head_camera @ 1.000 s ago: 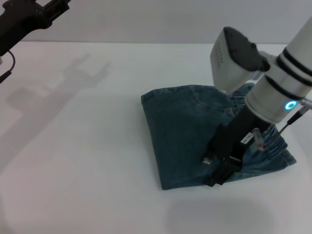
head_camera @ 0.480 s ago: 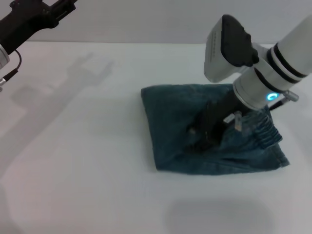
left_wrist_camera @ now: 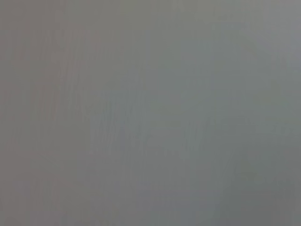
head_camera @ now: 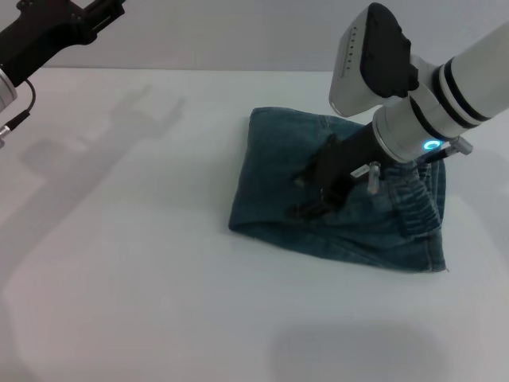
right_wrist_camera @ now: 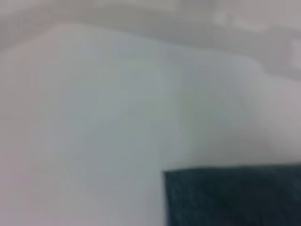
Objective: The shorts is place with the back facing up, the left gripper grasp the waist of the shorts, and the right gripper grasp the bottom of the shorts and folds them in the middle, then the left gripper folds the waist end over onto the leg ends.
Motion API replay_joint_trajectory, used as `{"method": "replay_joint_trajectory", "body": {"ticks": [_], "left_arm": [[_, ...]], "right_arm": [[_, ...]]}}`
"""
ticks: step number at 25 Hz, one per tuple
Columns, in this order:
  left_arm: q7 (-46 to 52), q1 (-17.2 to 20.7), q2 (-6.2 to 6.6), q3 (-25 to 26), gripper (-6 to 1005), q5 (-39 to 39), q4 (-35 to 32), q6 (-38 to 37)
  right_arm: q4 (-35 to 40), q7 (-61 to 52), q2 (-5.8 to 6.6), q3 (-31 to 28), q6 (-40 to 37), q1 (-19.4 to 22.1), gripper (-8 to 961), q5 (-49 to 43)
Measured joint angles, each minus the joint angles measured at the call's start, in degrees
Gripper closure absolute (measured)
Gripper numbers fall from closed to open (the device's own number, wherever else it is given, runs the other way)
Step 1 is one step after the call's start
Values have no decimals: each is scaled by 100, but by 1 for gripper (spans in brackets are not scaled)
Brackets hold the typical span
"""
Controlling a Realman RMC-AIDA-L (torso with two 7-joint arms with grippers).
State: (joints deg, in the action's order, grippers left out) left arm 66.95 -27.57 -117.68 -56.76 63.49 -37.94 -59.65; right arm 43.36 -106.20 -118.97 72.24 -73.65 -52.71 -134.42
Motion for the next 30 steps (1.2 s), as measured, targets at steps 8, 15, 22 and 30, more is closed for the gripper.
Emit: {"method": "replay_joint_trajectory", "body": {"ticks": [8,15,22,30], "left_arm": [[0,20,1,0,244,7,-3,7],[1,48,-15,-3,244,-20,-3,-9],[-249,80,-29,-1,244,-247,142,-94],[-2393,143,-35,0,244,-2257,1351,-914]], "right_arm": [[1657,270,70,-331,-2145,881,377,1602],[2594,1673,55,-1660,-2994,2445,376,4121],[783,4691,10,-2402,-1595,3683,376,6764],[-2601,8579,-5,-3235,-1327,3304,376,10159]]}}
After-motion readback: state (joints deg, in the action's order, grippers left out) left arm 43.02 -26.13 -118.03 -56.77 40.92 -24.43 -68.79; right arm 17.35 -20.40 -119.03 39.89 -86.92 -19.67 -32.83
